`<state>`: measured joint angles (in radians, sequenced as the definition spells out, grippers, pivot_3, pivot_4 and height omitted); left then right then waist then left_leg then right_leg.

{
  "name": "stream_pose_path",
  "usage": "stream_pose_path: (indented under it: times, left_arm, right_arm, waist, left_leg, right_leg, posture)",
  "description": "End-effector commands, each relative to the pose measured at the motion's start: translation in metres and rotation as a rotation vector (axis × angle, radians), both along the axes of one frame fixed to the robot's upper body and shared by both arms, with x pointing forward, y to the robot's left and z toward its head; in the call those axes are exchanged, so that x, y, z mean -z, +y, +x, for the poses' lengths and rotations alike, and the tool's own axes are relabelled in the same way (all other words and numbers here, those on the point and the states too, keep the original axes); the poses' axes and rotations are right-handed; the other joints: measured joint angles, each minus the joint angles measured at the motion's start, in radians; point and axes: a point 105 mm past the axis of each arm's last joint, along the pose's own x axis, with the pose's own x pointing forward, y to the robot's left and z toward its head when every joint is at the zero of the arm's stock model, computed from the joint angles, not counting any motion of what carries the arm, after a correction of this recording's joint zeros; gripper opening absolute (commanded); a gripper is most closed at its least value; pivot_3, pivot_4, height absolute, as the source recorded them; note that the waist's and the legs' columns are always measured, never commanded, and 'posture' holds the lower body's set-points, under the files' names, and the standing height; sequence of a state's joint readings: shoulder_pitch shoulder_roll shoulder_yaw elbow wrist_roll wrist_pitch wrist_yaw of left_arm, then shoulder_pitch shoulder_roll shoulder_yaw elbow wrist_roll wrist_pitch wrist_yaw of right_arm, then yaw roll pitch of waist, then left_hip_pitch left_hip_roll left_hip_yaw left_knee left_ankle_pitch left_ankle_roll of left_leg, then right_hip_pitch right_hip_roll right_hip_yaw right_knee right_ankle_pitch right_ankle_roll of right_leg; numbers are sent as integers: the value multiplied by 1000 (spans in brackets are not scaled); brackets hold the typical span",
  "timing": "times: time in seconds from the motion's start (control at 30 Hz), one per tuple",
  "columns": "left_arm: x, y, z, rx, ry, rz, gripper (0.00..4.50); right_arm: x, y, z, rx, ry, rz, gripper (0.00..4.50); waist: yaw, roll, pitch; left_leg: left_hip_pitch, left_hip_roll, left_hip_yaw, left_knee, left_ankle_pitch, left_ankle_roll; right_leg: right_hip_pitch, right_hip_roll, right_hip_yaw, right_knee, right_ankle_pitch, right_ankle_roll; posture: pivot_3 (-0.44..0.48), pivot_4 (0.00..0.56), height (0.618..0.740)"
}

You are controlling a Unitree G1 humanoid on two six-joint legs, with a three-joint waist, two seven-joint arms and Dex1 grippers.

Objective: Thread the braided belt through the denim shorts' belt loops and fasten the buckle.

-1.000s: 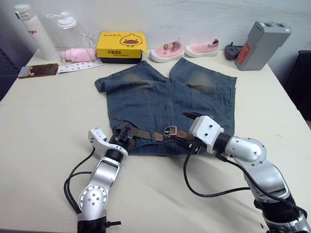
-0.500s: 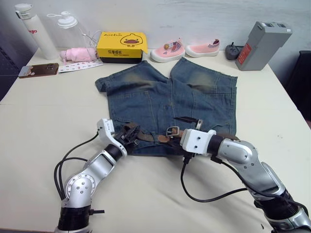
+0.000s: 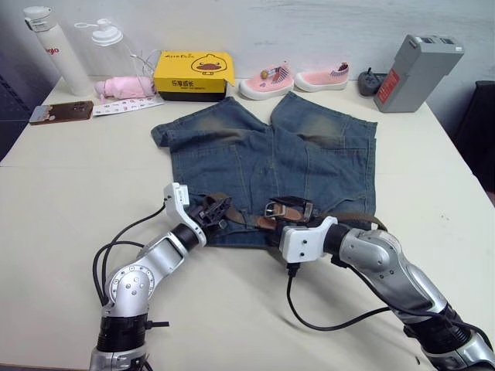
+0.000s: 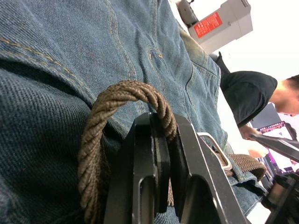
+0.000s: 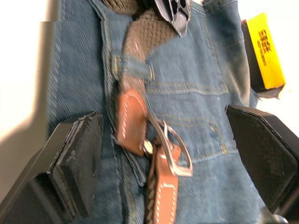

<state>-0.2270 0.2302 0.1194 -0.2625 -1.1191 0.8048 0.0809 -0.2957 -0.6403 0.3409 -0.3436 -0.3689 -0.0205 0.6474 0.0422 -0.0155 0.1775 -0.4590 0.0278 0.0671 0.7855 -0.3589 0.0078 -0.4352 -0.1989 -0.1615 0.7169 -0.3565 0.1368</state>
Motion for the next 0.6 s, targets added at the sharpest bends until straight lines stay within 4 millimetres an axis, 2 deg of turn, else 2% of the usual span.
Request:
stream_pose_path:
  times: [0.03,0.1,0.13,0.2,0.27,0.33,0.4,0.43,0.6]
  left_arm:
    - [-1,-4,-1,22,-4,2,0]
    - [-1,-3,-1,20,-3,3,0]
    - [-1,-3,-1,20,-3,4,0]
    - [0,-3,-1,21,-2,3,0]
    - [0,-3,-1,21,0,2,0]
    - [0,-3,-2,22,0,0,0]
    - [0,-4,-2,22,-1,-1,0]
    - [0,-4,-2,22,-1,-1,0]
    - [-2,-5,-3,35,-10,-1,0]
  right_arm:
    - [-10,2,-1,-15,-62,15,4443]
    - [-9,3,-2,-22,-61,13,3938]
    - [-9,3,-2,-24,-60,12,3848]
    - [-7,5,-4,-32,-59,10,2850]
    - [-5,5,-6,-37,-52,8,2058]
    - [-2,6,-7,-41,-44,1,1024]
    - [0,5,-8,-44,-36,-3,264]
    - [1,5,-8,-44,-35,-3,24]
    - [4,6,-10,-48,-17,-7,24]
  waist:
    - [-1,0,0]
    - [-2,0,0]
    - [-3,0,0]
    - [-4,0,0]
    - [-5,0,0]
    - [-7,0,0]
    - [-8,0,0]
    - [-8,0,0]
    - [-10,0,0]
  left_leg:
    - [0,0,0,0,0,0]
    - [0,0,0,0,0,0]
    - [0,0,0,0,0,0]
    - [1,0,-1,0,0,0]
    - [1,0,-1,0,0,0]
    - [1,0,-1,0,0,0]
    - [1,0,-1,0,0,0]
    - [1,1,-1,0,0,0]
    - [1,1,-2,0,0,0]
  right_leg:
    - [0,0,0,0,0,0]
    - [0,0,0,0,0,0]
    - [0,0,0,0,0,0]
    - [1,0,0,0,0,0]
    - [2,0,-1,0,0,0]
    - [2,0,-1,0,0,0]
    - [2,0,-1,0,0,0]
    - [3,0,-1,0,0,0]
    - [3,0,-1,0,0,0]
  posture:
    - [0,150,658]
    - [0,150,658]
    - [0,150,658]
    - [0,150,658]
    - [0,150,658]
    - [0,150,658]
    - [0,150,658]
    - [0,150,658]
    - [0,150,658]
